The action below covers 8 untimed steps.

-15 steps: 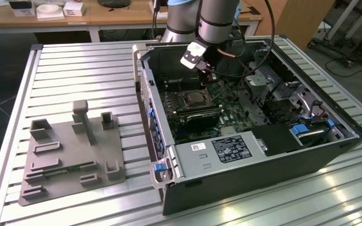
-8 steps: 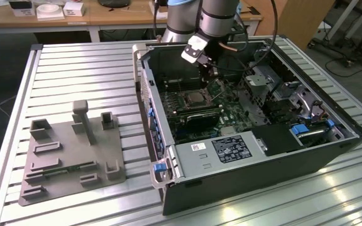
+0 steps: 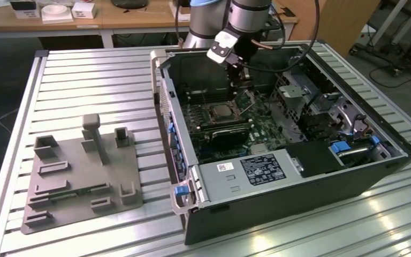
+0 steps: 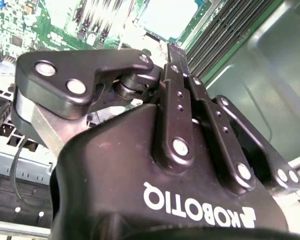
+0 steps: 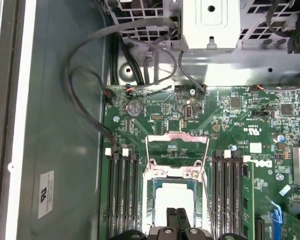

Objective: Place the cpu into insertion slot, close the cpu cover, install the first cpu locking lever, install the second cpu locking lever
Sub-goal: 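Close the cpu cover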

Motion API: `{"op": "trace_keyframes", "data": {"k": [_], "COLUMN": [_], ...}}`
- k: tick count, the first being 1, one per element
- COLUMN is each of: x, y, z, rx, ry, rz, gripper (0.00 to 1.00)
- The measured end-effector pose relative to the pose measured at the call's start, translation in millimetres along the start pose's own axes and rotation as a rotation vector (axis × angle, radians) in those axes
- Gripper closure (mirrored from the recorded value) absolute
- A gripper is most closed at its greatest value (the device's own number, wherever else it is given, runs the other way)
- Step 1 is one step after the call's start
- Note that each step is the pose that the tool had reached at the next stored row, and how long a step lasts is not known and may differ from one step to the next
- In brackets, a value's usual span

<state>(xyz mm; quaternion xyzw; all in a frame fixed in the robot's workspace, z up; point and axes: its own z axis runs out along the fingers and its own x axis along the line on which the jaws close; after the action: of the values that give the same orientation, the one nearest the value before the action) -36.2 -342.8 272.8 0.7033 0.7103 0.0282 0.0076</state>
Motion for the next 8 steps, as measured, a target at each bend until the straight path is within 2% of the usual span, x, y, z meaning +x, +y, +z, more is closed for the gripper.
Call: {"op": "trace_keyframes", "data": {"k": [8], "x": [0.5], "y": [17.3], "z": [1.1], "rx": [0.0008], "ry": [-0.0002], "rz": [0.000], "gripper": [0.90]}}
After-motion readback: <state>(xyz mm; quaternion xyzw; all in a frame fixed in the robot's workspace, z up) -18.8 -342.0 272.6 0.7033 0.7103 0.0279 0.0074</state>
